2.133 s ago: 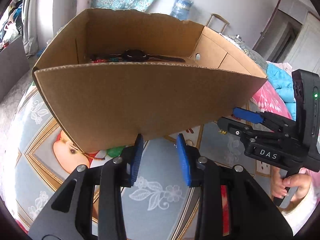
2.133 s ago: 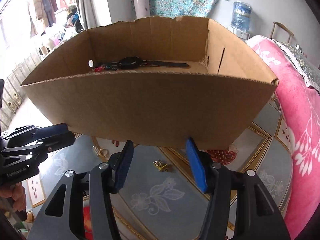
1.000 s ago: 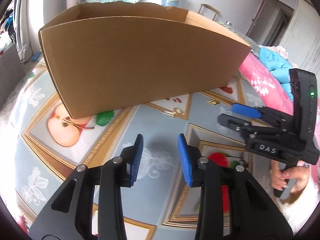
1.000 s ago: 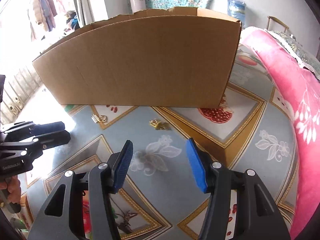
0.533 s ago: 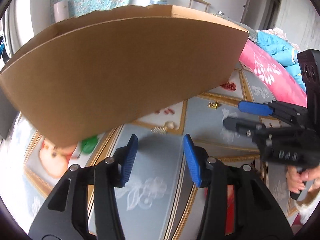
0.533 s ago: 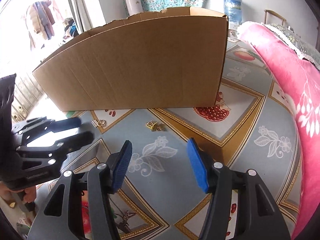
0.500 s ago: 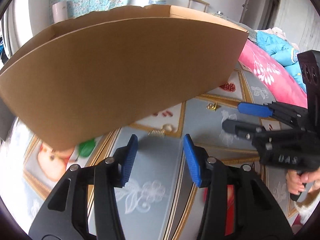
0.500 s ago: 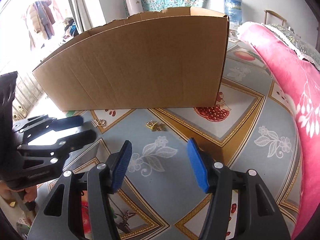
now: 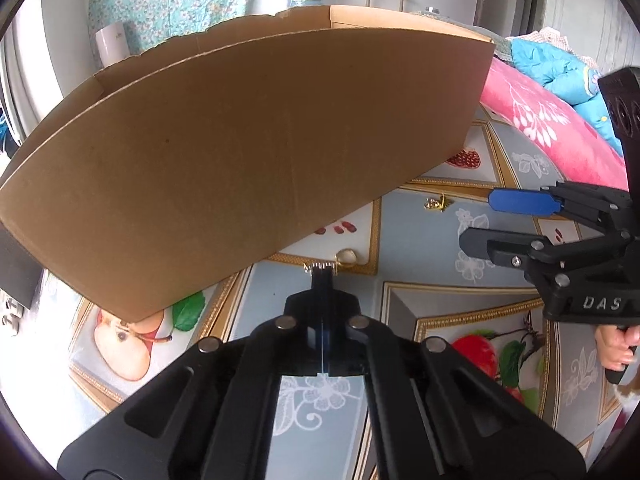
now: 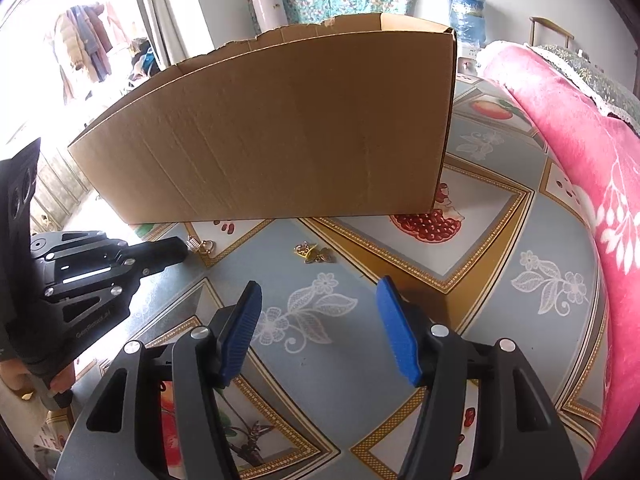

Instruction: Organize jewelry

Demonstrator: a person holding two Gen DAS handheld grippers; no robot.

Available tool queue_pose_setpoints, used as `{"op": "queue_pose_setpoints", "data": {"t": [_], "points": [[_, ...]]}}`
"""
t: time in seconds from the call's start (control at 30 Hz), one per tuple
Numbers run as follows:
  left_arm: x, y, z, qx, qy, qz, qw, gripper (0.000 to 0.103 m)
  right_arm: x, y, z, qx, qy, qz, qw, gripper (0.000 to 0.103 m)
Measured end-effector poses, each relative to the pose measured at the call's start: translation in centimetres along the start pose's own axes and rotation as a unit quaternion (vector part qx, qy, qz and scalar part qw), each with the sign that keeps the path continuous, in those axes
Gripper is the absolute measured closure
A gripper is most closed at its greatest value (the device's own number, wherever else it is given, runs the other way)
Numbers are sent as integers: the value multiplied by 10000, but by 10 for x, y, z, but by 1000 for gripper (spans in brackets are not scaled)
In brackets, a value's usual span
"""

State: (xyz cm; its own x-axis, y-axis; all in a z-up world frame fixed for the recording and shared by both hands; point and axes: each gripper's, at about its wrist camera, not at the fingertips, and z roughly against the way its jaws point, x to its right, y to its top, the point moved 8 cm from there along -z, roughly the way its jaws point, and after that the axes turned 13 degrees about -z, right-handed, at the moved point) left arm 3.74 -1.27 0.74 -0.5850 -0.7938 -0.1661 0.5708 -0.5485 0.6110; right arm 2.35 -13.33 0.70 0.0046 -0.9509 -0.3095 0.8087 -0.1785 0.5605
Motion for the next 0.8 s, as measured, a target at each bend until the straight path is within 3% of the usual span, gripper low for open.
{"op": "queue_pose_setpoints", "data": {"t": [0.3, 0.4, 0.8], "points": [[13, -28, 23, -87, -29, -184, 9998, 103, -2, 0, -1, 5, -90, 69, 9999, 44], [19, -38, 31, -108, 149, -408, 9990, 103, -3, -2, 0, 10, -77, 39, 10000, 44], [16, -57, 45, 27, -100, -219, 9997, 103, -31, -4, 0, -22, 33, 475, 9989, 44]]}}
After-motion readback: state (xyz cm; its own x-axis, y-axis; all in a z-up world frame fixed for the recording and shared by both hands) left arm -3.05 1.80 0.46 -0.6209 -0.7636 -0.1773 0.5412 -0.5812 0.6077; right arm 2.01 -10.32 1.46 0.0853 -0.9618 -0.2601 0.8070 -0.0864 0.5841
